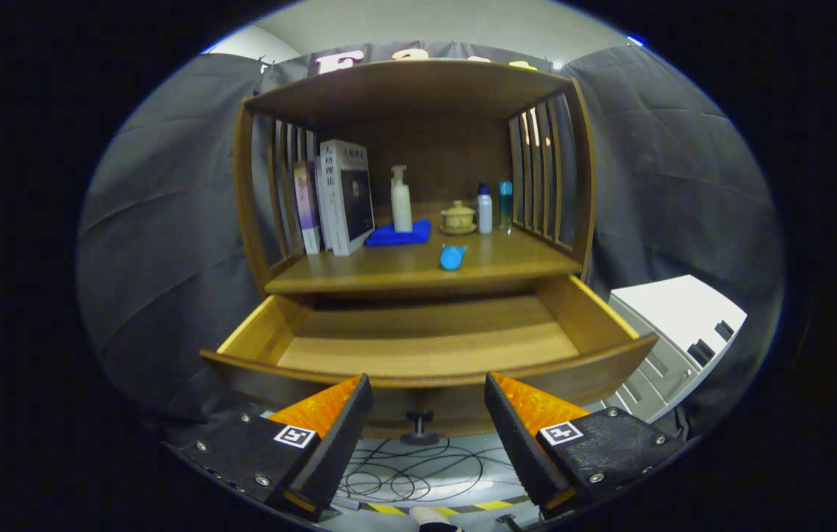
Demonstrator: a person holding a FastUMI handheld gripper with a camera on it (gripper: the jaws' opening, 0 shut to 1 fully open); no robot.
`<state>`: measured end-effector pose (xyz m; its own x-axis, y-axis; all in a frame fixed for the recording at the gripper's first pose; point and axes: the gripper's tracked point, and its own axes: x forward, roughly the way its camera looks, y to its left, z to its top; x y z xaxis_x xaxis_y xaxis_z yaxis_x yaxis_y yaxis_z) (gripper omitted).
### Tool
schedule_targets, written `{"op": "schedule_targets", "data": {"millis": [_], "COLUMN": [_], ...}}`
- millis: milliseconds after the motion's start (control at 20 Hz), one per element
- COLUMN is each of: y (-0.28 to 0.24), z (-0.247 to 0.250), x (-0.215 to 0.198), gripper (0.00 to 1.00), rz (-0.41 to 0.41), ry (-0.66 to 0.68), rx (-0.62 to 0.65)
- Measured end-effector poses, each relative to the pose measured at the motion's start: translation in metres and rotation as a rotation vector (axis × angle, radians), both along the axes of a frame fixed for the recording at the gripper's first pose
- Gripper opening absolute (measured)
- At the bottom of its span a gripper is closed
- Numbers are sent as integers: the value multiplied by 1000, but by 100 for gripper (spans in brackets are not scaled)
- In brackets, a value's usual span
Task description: Pull open the drawer, take out the items inside it, and place them on the countertop above the cabinet.
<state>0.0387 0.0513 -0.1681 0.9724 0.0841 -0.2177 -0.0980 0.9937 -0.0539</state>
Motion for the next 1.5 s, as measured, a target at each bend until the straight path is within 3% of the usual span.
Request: {"op": "schedule_targets", "data": {"millis": [300, 600, 750, 1100, 1500], "y": [4, 1, 12, 11, 17], "z": [-44, -58, -66, -57, -34], "x": [7, 33, 38, 48, 102], "gripper": [95, 95, 94, 93, 94], "rz": [-18, -45, -15, -2, 18], "ry": [39, -7, 5, 6, -10], "rx": [7, 0, 9, -39, -50]}}
